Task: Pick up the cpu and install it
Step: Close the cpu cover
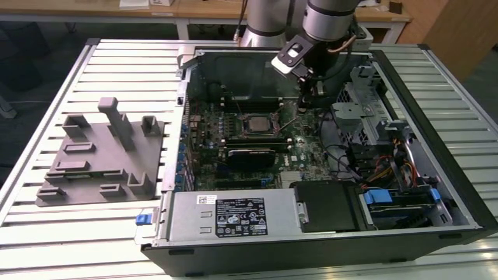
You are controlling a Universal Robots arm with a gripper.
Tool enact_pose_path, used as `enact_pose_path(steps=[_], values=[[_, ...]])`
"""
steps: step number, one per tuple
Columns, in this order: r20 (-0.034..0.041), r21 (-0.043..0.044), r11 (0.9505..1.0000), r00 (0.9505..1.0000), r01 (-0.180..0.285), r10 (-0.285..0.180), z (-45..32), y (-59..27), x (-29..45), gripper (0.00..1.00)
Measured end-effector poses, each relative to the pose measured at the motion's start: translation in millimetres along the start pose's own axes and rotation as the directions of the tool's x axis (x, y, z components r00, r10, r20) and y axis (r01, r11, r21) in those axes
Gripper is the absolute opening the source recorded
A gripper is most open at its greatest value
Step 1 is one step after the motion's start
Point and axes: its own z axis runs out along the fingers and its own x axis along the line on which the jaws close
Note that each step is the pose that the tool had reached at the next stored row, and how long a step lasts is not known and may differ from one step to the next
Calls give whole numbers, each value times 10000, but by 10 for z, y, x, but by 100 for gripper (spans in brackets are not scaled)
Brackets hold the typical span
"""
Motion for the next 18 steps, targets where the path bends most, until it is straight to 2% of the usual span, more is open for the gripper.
enact_pose_path(steps=[6, 18], values=[[-3, 17, 10000, 10000, -1, 1, 89, -1, 0, 11], [-1, 18, 10000, 10000, -1, 1, 97, -100, 6, 11]])
